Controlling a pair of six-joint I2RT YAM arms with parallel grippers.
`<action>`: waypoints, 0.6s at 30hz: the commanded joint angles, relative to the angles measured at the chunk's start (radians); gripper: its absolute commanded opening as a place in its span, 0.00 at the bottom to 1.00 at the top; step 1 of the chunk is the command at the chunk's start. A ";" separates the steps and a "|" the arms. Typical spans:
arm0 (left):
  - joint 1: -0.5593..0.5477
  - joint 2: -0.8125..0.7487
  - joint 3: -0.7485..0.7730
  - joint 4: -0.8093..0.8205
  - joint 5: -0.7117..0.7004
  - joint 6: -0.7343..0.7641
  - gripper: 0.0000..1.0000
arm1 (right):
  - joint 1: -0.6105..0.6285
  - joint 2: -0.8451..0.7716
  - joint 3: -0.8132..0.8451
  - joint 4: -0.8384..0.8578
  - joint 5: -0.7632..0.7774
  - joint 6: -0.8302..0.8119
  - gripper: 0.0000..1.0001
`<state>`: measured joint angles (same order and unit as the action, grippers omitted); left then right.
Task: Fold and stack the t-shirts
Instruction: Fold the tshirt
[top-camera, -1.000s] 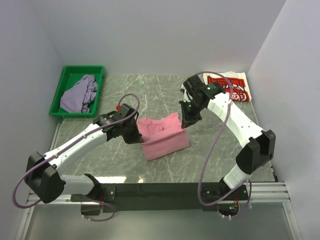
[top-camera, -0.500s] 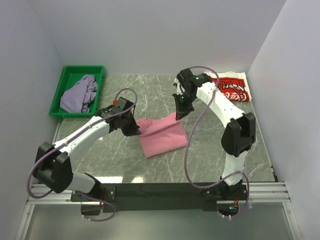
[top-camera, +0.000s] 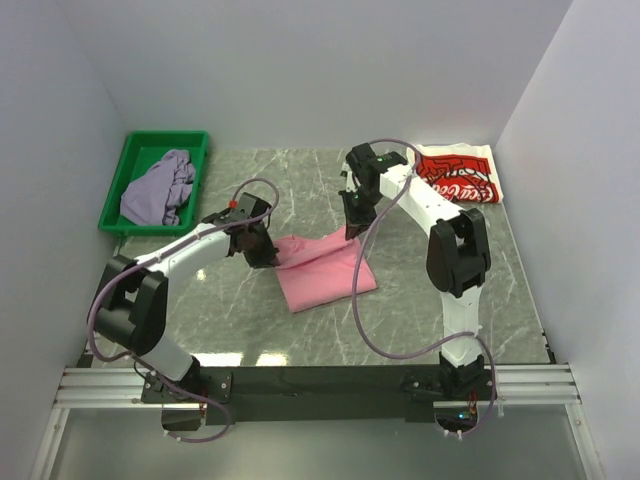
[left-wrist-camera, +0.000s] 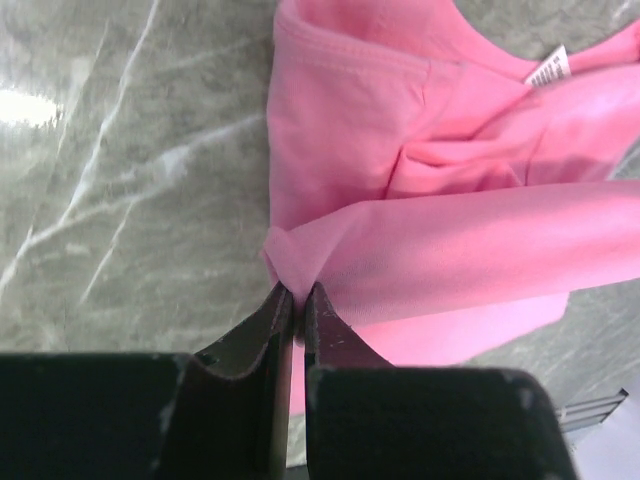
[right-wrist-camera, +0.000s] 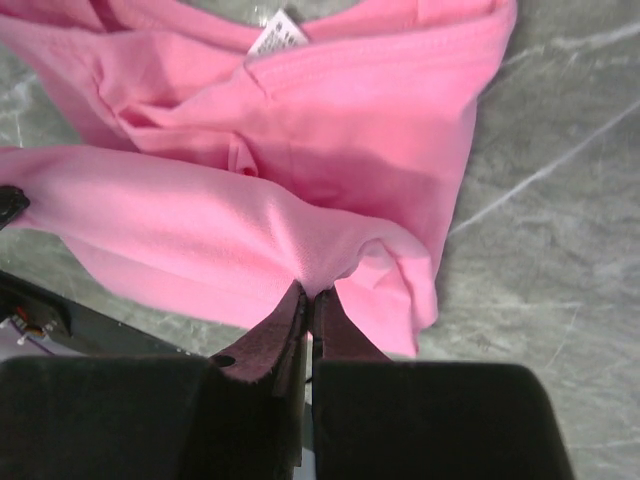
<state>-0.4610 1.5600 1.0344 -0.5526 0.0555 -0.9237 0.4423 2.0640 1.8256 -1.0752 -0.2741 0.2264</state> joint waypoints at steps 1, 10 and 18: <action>0.008 0.025 -0.005 0.051 -0.022 0.037 0.06 | -0.022 0.002 0.014 0.067 0.026 -0.001 0.00; 0.008 0.025 0.010 0.071 -0.052 0.057 0.06 | -0.043 -0.062 -0.080 0.149 0.044 0.031 0.00; 0.010 0.057 -0.004 0.123 -0.052 0.068 0.07 | -0.057 -0.065 -0.134 0.208 0.052 0.057 0.00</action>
<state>-0.4587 1.6028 1.0340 -0.4538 0.0406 -0.8845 0.4038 2.0567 1.7107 -0.9222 -0.2623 0.2714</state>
